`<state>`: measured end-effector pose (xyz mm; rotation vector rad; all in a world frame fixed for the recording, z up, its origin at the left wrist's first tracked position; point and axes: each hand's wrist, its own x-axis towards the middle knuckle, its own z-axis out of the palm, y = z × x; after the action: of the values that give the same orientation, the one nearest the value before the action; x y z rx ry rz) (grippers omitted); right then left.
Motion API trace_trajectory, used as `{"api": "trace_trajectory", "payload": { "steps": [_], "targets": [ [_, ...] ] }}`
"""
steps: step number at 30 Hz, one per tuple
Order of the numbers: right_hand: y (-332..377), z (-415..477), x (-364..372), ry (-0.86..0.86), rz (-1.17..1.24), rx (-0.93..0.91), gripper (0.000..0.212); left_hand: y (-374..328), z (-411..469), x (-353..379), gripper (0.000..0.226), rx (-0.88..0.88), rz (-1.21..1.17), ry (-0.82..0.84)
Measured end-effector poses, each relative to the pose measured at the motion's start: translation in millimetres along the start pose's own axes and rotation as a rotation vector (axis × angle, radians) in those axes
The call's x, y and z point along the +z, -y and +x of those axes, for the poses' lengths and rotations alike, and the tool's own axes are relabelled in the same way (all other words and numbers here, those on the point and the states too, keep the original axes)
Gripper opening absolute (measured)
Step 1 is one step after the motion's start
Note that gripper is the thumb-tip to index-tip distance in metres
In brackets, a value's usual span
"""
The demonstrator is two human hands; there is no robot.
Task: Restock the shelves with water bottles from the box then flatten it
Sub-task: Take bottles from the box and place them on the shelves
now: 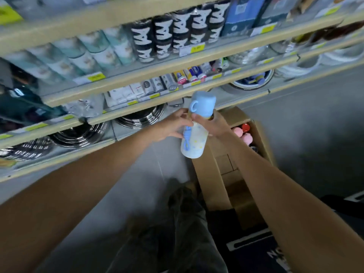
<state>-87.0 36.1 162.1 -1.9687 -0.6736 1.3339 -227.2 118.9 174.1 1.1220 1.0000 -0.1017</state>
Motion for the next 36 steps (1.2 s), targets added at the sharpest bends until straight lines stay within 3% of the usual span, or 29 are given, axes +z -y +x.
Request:
{"api": "trace_trajectory", "payload": {
  "steps": [4,8,13,16,19,23,25,29,33,36],
  "targets": [
    [53,-26,70,0.059,-0.103,-0.101,0.056,11,-72,-58,0.051,0.067,-0.021,-0.085],
    [125,-79,165,0.176,-0.182,-0.251,0.049,30,-182,-145,0.04,0.175,0.003,-0.226],
    [206,-153,275,0.269,-0.197,-0.456,0.052,47,-321,-227,0.056,0.314,0.084,-0.363],
    [250,-204,331,0.37,-0.203,-0.572,0.023,58,-392,-266,0.064,0.393,0.177,-0.488],
    [297,-253,389,0.388,-0.203,-0.694,0.041,66,-467,-302,0.068,0.456,0.202,-0.634],
    [365,-307,464,0.431,-0.201,-0.825,0.025,75,-552,-349,0.085,0.553,0.231,-0.832],
    [396,-334,504,0.449,-0.208,-0.888,0.015,82,-595,-368,0.082,0.594,0.174,-0.967],
    [442,-372,584,0.483,-0.168,-0.977,0.039,100,-658,-409,0.088,0.673,0.064,-1.126],
    [475,-397,657,0.535,-0.135,-1.053,0.042,120,-701,-450,0.09,0.744,-0.005,-1.237],
    [500,-411,721,0.564,-0.142,-1.126,0.049,134,-732,-489,0.078,0.777,-0.004,-1.379]
  ]
}}
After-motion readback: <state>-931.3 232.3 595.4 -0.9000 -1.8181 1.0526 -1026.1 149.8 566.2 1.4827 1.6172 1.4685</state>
